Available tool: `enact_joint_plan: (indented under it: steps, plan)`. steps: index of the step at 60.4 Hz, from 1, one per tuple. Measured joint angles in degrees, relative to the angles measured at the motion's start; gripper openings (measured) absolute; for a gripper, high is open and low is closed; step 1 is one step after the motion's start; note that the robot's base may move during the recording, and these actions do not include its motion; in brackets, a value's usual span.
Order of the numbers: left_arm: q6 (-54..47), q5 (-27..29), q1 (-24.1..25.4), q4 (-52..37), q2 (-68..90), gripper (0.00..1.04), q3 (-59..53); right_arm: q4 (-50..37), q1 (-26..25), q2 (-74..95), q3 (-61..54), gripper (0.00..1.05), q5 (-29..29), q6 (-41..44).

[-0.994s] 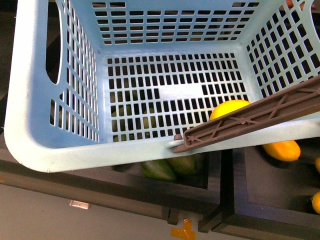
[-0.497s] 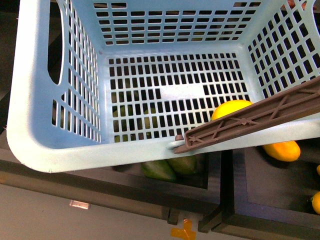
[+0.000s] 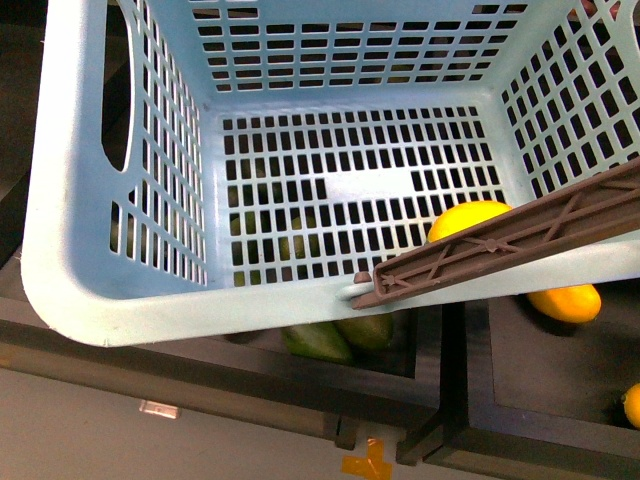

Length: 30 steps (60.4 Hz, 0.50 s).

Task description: Pick lemon and mango into basket

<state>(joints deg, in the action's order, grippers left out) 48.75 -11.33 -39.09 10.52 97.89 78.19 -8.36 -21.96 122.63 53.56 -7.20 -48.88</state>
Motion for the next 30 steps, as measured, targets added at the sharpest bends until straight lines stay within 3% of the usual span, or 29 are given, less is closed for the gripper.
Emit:
enact_joint_plan:
  steps: [12, 21, 30]
  plan:
    - [-0.02, 0.04, 0.0, 0.0, 0.0, 0.05, 0.0, 5.55, -0.11, -24.9, -8.74, 0.59, 6.91, 9.81]
    - [-0.02, 0.2, 0.0, 0.0, 0.0, 0.05, 0.0, 10.34, 1.22, -37.94, -8.98, 0.59, 8.55, 10.45]
    - [-0.02, 0.13, 0.0, 0.0, 0.0, 0.05, 0.0, 14.1, 6.01, -48.96, -7.04, 0.59, 7.82, 10.47]
